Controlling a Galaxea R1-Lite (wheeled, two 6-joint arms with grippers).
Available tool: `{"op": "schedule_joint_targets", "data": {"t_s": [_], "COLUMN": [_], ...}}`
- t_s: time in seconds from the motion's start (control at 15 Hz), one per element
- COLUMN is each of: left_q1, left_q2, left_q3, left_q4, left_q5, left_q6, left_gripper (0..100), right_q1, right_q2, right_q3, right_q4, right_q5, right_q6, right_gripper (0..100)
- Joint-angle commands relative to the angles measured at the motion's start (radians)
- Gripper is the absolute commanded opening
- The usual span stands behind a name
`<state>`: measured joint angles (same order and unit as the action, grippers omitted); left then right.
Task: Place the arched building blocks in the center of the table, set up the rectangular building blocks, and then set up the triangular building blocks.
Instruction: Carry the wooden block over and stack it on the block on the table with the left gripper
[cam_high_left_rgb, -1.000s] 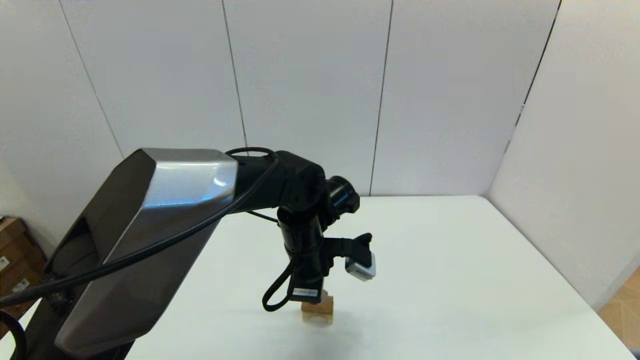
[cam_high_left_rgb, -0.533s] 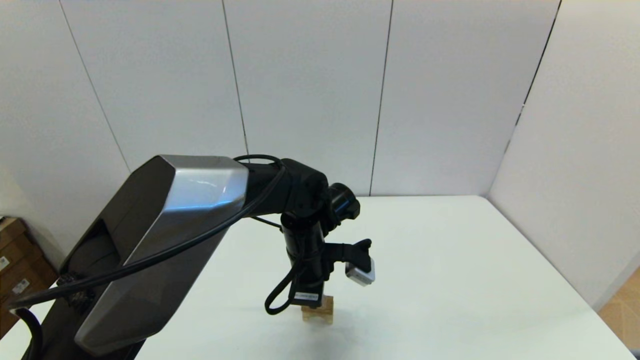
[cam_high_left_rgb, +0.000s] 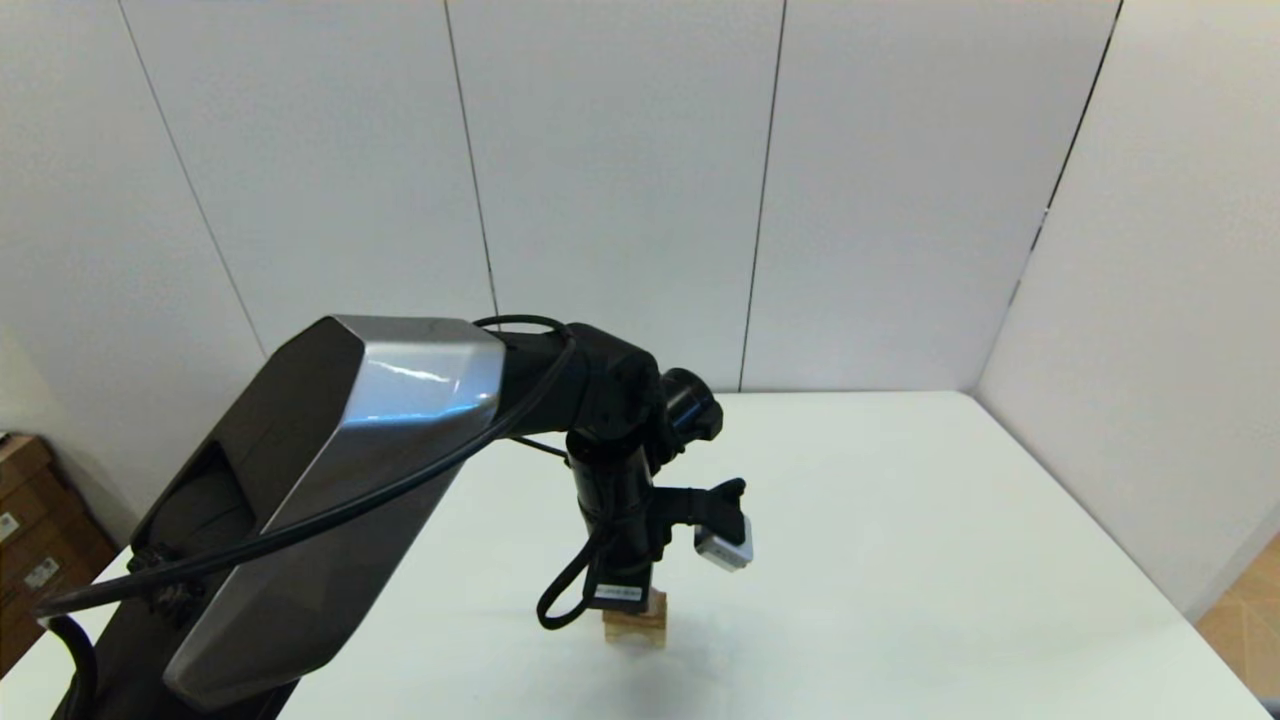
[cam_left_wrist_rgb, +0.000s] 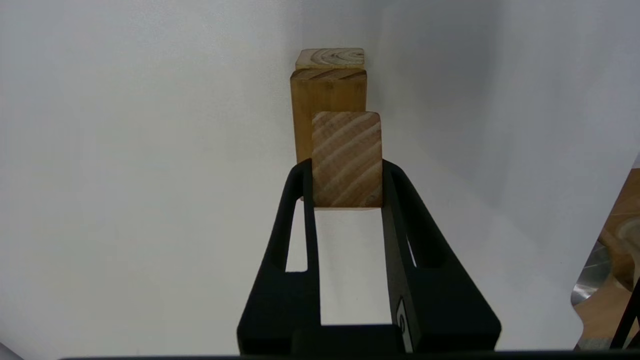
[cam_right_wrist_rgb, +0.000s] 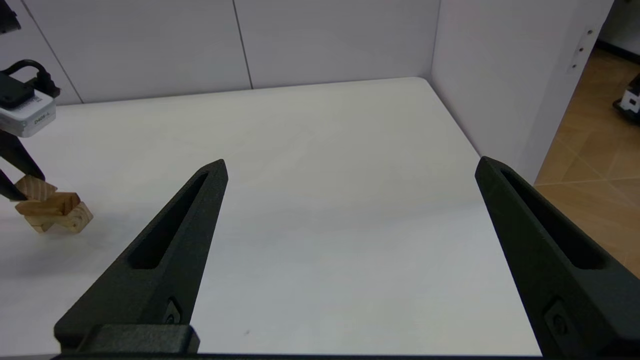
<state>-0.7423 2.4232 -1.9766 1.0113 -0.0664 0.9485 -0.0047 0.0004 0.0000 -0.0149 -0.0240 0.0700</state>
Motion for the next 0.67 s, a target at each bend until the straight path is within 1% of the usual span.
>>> {"op": "schedule_joint_targets", "data": {"t_s": [0.07, 0.67], "left_q1": [0.0, -0.002], "left_q2": [0.008, 0.02], "left_q3": [-0.001, 0.001], "left_q4": [0.006, -0.025], "left_q5": [0.0, -0.001], "left_q6": [0.004, 0.006], "left_gripper": [0, 0], "right_q1": [0.0, 0.0], "right_q2": [0.0, 0.0], "right_q3": [0.0, 0.0], "right_q4": [0.0, 0.0], "right_q5": [-0.001, -0.001], "right_q6": [0.001, 0.001], "right_gripper": [100, 100]}}
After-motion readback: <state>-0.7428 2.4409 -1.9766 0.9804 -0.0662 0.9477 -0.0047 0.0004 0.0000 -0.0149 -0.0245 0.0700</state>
